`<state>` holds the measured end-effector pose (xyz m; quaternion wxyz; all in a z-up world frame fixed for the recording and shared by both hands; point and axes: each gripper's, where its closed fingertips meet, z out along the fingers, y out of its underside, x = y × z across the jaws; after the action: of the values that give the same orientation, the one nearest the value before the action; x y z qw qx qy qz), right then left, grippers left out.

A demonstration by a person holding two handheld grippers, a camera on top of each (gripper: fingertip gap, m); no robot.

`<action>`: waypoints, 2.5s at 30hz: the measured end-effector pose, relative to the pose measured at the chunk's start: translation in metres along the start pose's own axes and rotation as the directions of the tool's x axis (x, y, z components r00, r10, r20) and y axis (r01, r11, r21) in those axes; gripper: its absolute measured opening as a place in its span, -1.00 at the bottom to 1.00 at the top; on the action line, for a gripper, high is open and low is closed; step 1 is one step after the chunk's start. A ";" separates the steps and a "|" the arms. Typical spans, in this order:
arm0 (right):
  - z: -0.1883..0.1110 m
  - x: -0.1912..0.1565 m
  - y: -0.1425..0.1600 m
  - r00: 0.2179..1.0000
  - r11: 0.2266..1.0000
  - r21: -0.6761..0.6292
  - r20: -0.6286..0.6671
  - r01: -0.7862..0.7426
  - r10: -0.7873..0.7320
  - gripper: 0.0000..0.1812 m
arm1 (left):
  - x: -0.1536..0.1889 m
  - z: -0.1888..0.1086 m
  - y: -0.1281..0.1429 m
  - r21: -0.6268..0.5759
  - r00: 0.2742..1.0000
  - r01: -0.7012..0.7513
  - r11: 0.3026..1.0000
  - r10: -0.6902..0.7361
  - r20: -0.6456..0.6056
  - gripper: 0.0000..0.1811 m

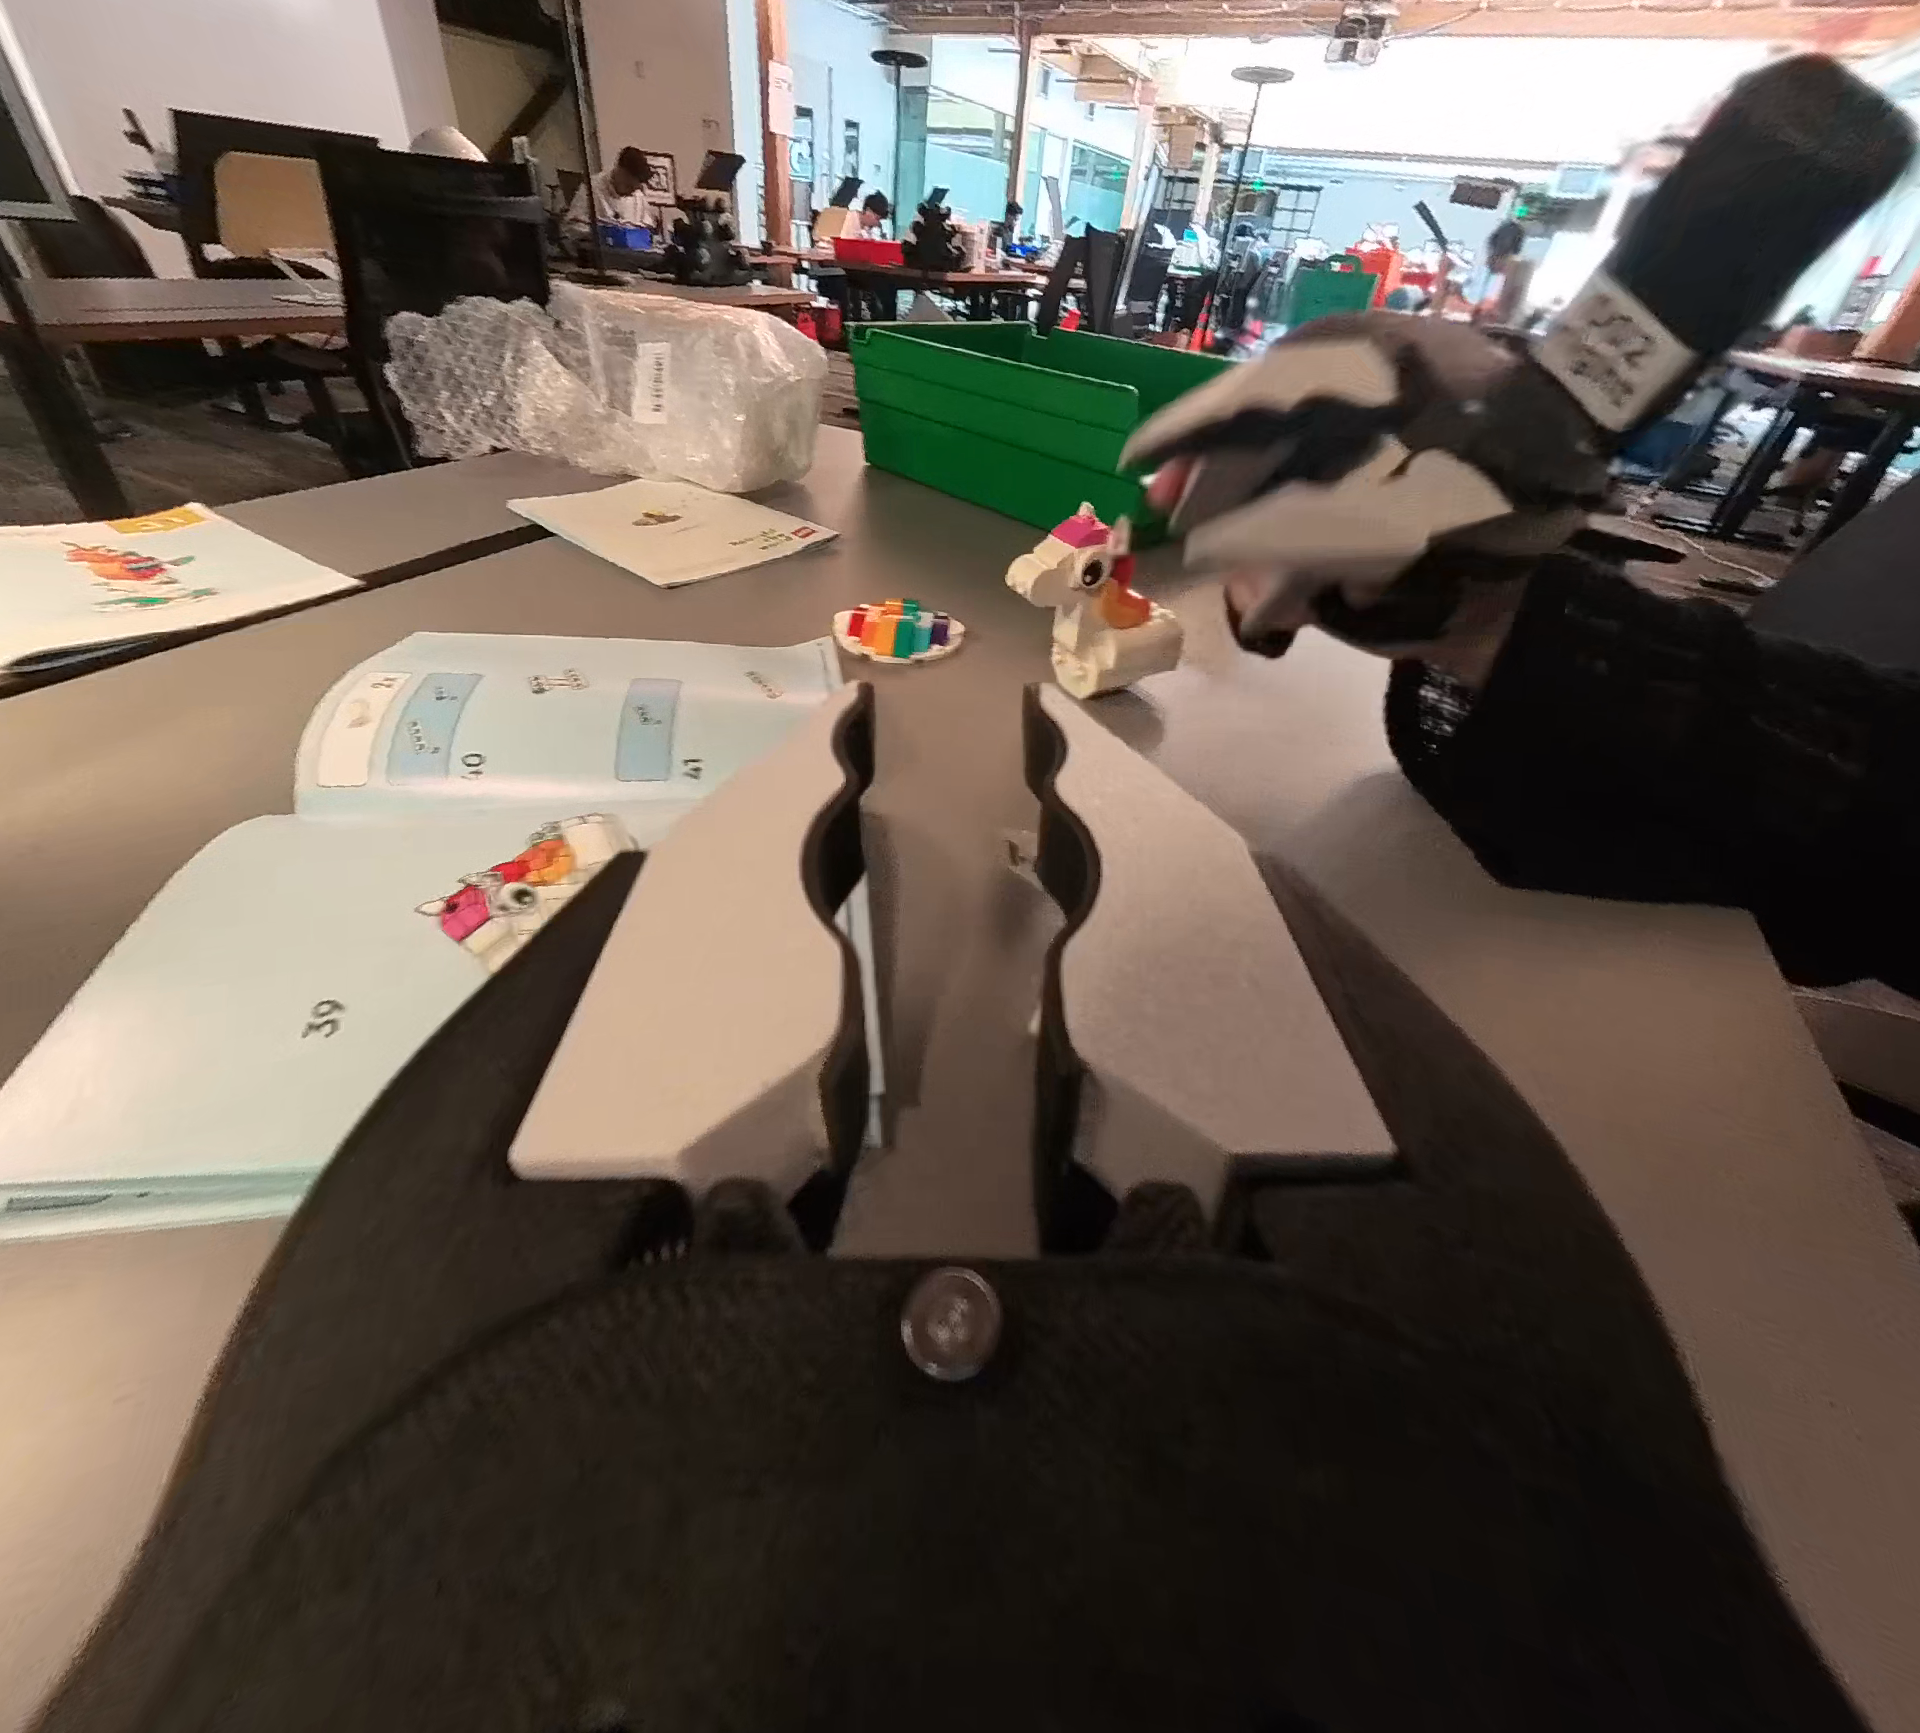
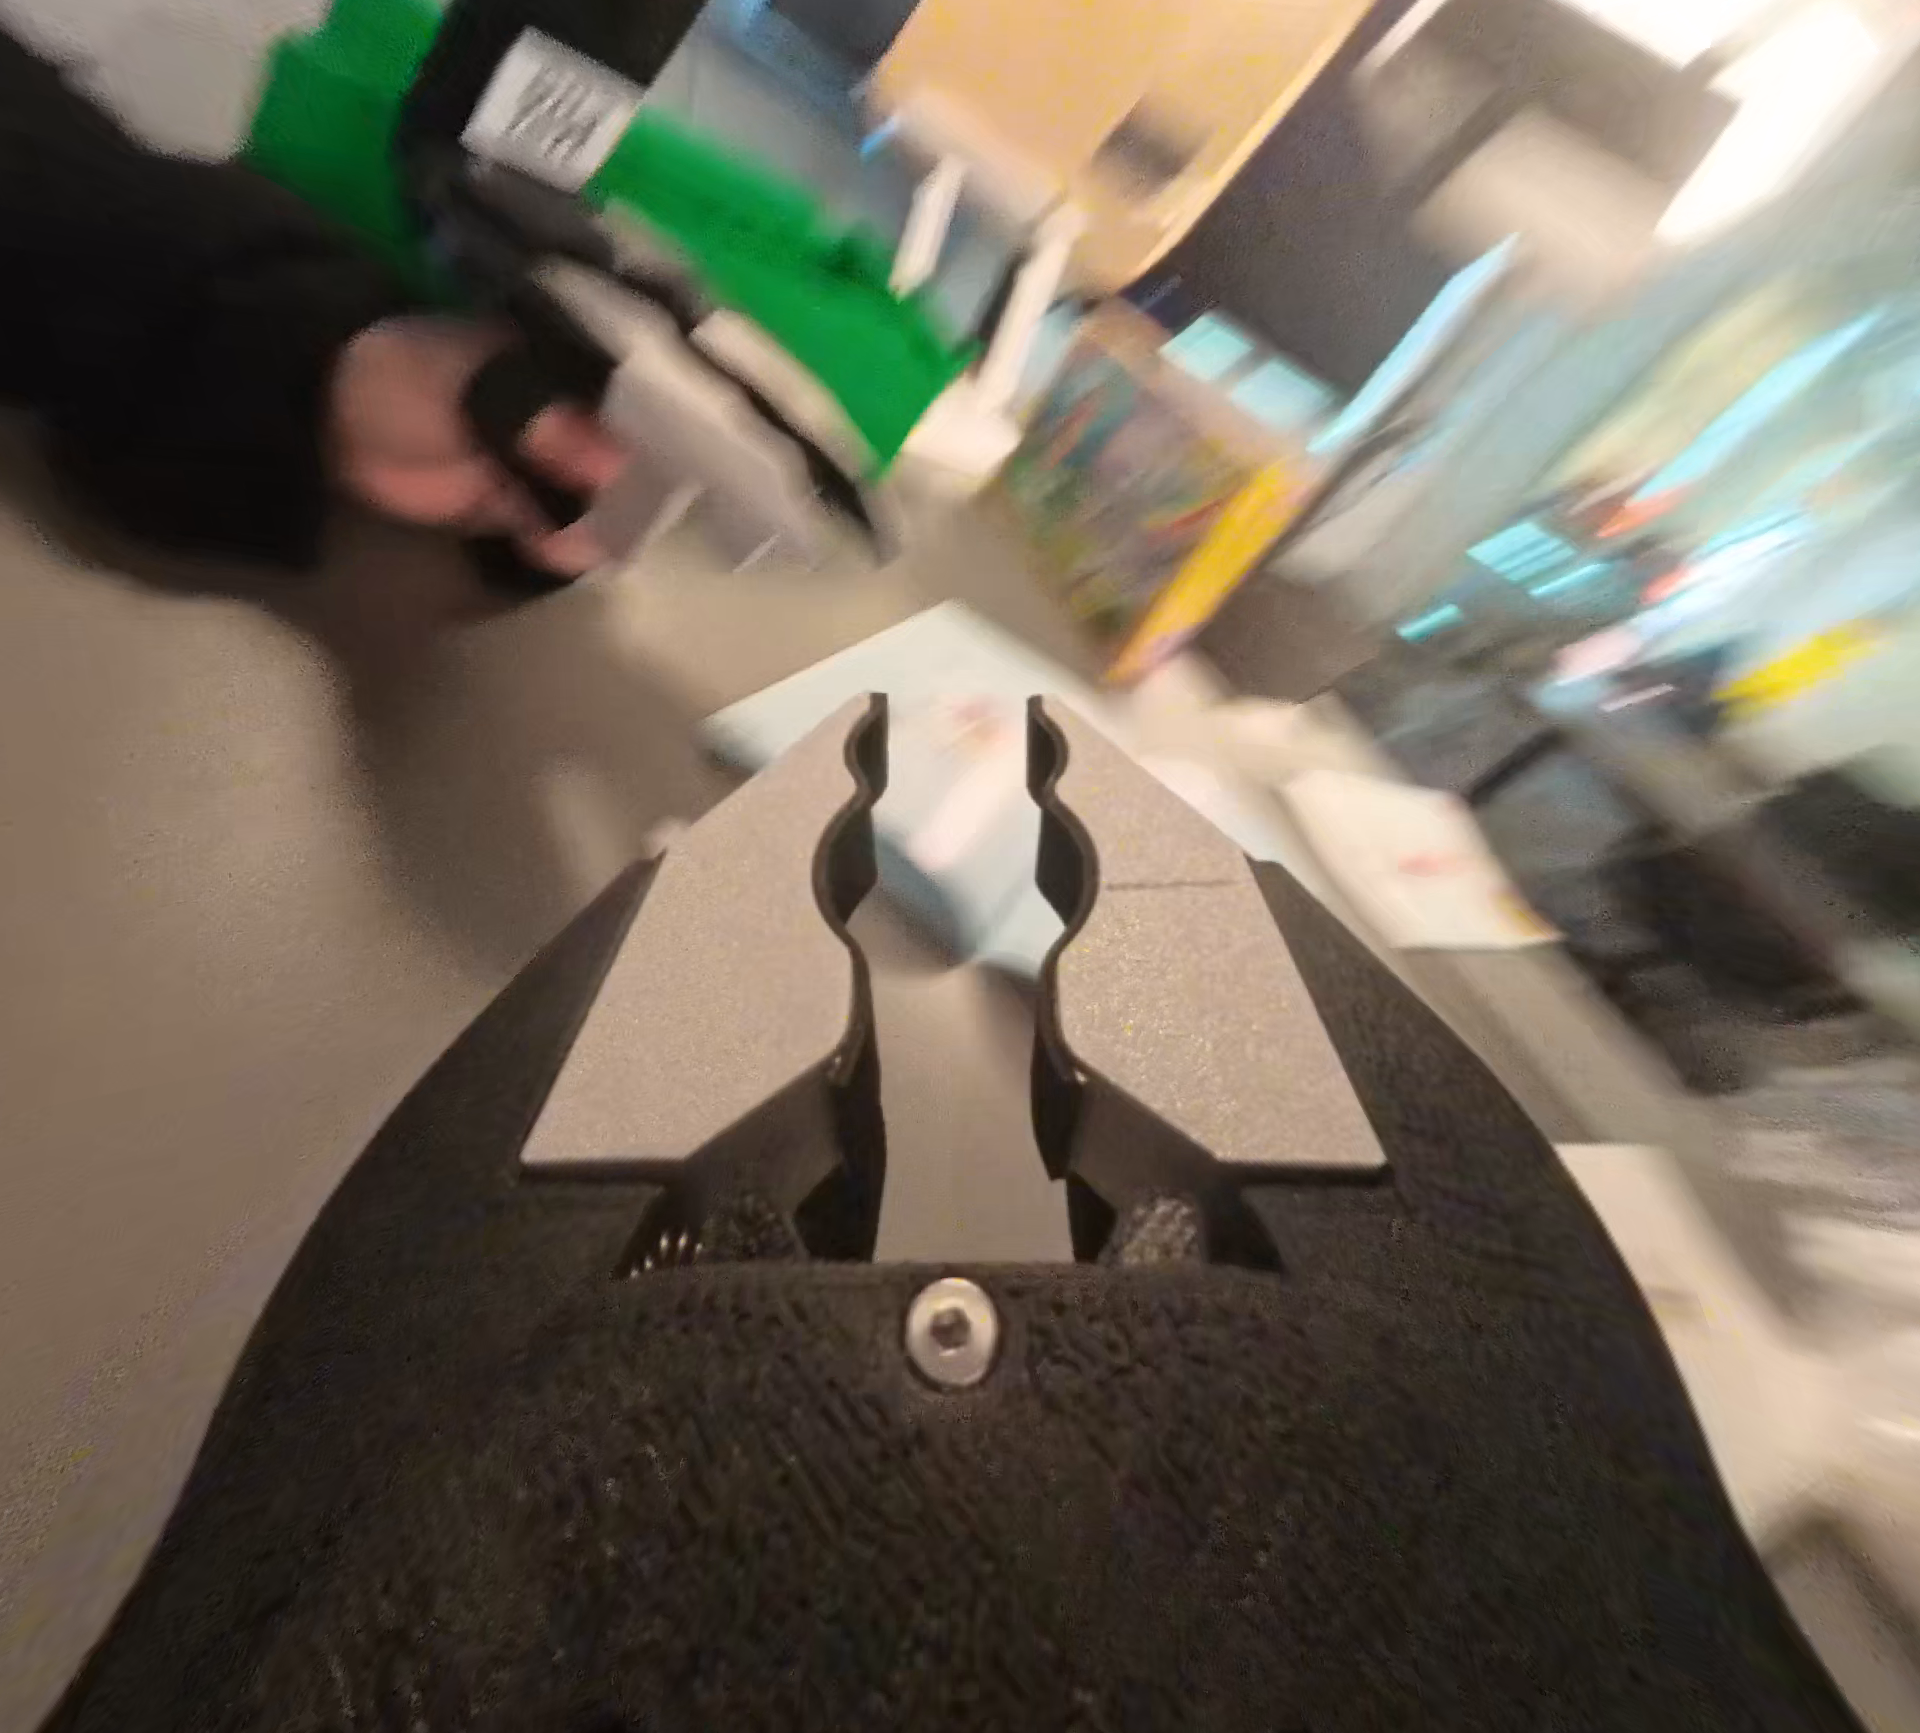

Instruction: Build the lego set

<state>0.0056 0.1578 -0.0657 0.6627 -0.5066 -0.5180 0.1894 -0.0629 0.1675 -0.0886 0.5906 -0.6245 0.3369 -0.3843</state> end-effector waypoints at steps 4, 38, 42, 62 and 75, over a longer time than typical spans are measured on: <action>-0.045 0.066 -0.035 0.862 0.965 0.179 -0.502 0.190 -0.077 -1.00 | -0.012 -0.006 -0.009 0.064 0.997 -0.026 0.998 0.021 0.077 -0.70; -0.137 0.146 0.079 0.566 0.990 0.021 -0.819 -0.142 0.099 -0.79 | -0.061 -0.042 -0.037 0.291 0.958 0.021 0.957 -0.102 0.268 -0.98; -0.098 0.096 0.074 0.870 0.994 -0.046 -0.488 -0.102 0.066 -0.54 | -0.060 -0.042 -0.037 0.290 0.961 0.030 0.957 -0.108 0.256 -0.98; -0.078 0.036 0.139 0.906 0.766 -0.495 -0.126 -0.410 0.403 -0.46 | -0.055 -0.033 -0.028 0.261 0.969 0.117 0.958 -0.168 0.183 -0.96; -0.076 0.025 0.144 0.905 0.741 -0.550 -0.070 -0.386 0.419 -0.61 | -0.027 -0.016 -0.017 0.142 0.993 0.086 0.986 -0.095 0.064 -0.71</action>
<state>0.1215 0.2006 -0.1745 0.4159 -0.7696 -0.4477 0.1852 -0.0902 0.1855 -0.0736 0.6260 -0.6096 0.2597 -0.4112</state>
